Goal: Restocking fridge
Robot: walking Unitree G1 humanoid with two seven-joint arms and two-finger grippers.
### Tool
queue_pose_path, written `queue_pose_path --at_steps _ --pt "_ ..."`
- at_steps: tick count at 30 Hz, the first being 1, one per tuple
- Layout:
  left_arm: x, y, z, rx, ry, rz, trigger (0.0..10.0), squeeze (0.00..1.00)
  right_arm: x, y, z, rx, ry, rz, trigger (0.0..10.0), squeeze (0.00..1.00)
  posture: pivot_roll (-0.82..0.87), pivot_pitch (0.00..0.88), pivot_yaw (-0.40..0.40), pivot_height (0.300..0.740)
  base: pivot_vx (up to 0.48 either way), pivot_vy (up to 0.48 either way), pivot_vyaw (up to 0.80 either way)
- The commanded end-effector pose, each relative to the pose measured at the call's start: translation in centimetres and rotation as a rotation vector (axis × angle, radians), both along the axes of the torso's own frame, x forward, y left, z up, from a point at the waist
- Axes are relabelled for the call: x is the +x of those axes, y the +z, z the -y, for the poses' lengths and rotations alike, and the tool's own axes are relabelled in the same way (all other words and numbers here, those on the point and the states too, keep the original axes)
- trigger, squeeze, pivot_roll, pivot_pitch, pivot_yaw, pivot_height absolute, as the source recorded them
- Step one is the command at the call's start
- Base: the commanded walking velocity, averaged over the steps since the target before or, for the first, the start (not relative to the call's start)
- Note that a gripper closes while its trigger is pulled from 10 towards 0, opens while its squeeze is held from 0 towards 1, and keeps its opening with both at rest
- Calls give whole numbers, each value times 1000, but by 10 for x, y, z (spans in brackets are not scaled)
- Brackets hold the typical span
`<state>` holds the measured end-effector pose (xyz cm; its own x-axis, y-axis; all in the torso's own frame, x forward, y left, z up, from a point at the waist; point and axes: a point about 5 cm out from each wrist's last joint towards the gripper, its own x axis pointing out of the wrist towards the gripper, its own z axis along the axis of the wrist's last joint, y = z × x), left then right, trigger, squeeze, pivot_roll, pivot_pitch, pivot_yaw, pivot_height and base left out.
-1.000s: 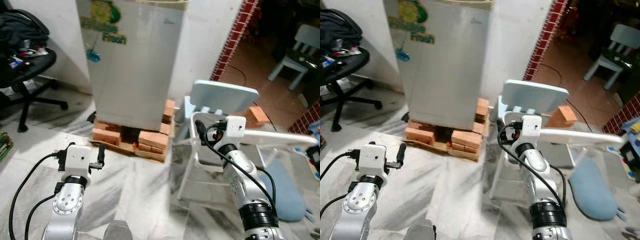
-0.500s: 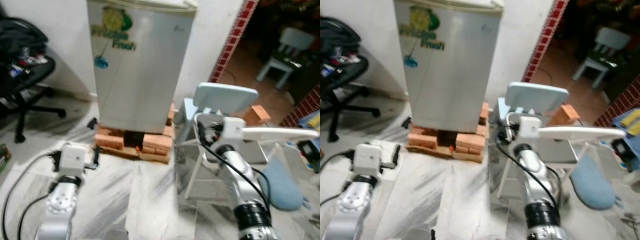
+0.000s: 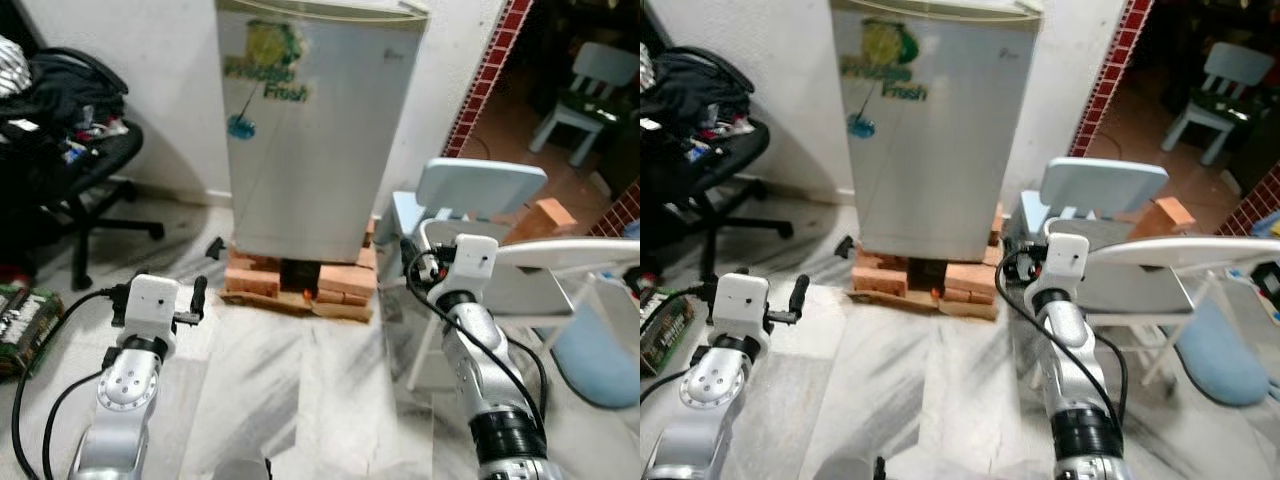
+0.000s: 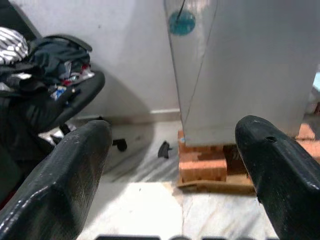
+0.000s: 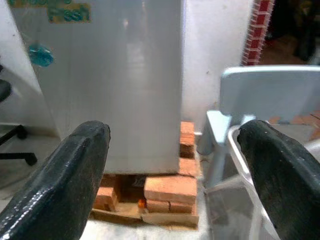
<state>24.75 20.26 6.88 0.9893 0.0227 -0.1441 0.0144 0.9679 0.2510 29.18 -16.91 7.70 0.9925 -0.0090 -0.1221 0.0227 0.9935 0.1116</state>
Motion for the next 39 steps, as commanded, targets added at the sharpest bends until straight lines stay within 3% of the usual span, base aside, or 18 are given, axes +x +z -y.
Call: queue_pose_path --at_steps 1,10,20,29,39 --pt "6 3 7 -7 -19 22 10000 0 -1 2 8 -15 -28 8 10000 0 159 0 -43 740 0 0 -800" --pt "7 4 7 -13 -34 43 10000 0 3 5 11 -23 -43 16 10000 0 158 0 -47 740 0 0 -656" --pt "3 3 4 -13 -15 52 10000 0 5 5 6 -29 2 14 10000 0 170 0 -71 740 0 0 0" --pt "3 4 3 -13 -11 62 10000 0 6 9 -8 21 112 31 10000 0 170 0 -71 740 0 0 0" --pt "4 5 2 -2 -12 57 10000 0 5 8 -11 19 125 30 10000 0 174 0 -67 740 0 0 0"
